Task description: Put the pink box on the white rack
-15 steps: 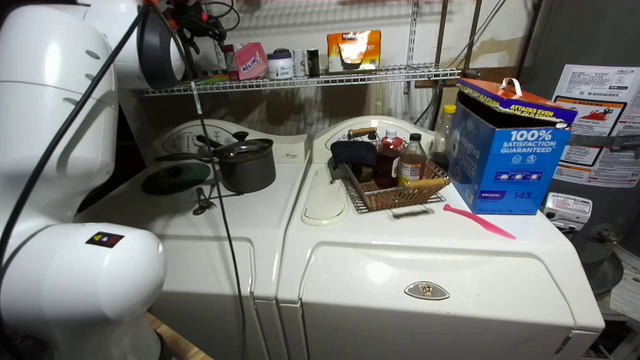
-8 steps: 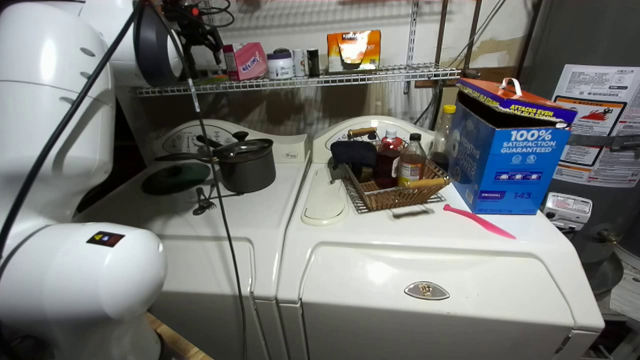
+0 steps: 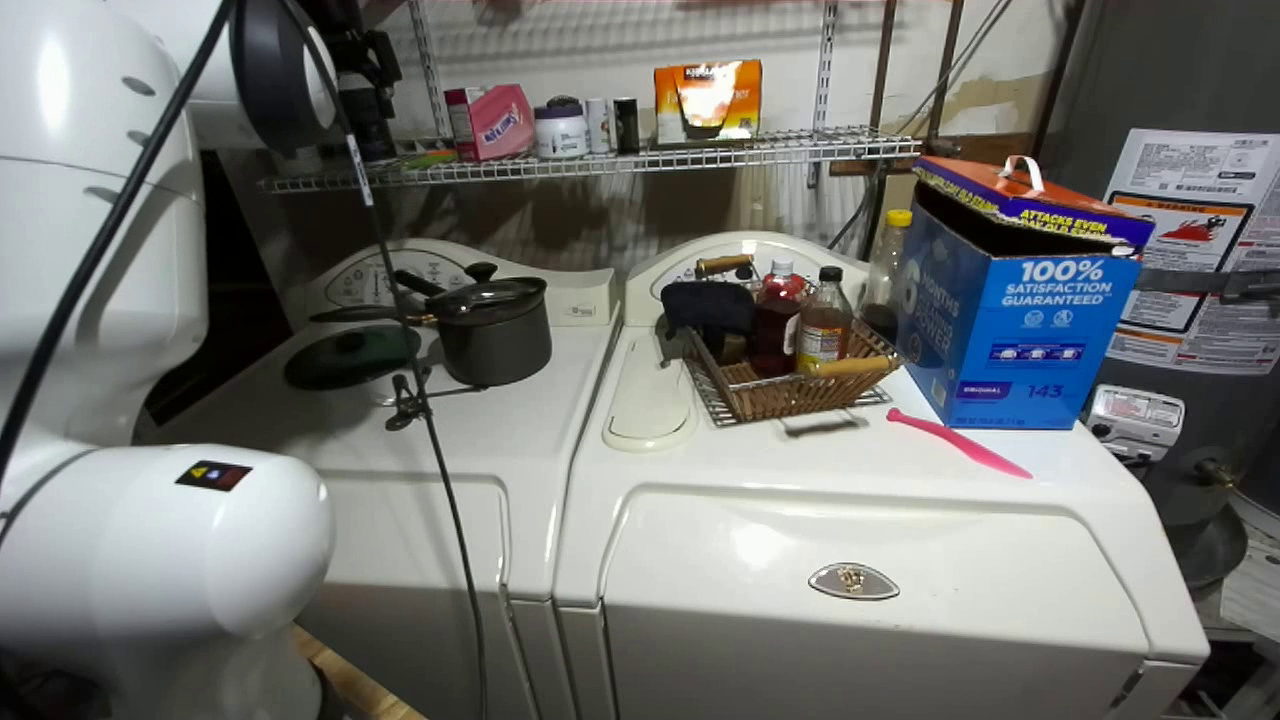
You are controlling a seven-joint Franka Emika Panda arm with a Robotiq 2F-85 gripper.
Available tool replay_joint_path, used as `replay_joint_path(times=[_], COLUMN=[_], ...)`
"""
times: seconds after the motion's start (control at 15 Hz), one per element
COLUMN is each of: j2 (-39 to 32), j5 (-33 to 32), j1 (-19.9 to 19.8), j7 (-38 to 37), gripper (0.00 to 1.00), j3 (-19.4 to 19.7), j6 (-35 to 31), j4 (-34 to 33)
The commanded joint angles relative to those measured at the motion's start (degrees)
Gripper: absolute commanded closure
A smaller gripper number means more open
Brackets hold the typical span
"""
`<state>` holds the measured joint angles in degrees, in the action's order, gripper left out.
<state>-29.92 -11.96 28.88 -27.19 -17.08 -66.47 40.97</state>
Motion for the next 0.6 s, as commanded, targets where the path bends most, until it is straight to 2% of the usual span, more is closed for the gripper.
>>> replay_joint_path(times=[0.0, 0.13, 0.33, 0.53], j2=[5.04, 8.15, 13.4, 17.54], j5=[0.93, 0.51, 2.57, -1.52], j1=[-0.36, -1.18, -3.96, -5.72], j7=[-4.15, -6.35, -6.87, -2.39], gripper=[0.0, 0.0, 0.0, 0.0], j3=[0.07, 0.51, 0.31, 0.54], j6=[7.0, 10.44, 10.91, 6.39], j4=[6.47, 11.61, 19.9, 27.34])
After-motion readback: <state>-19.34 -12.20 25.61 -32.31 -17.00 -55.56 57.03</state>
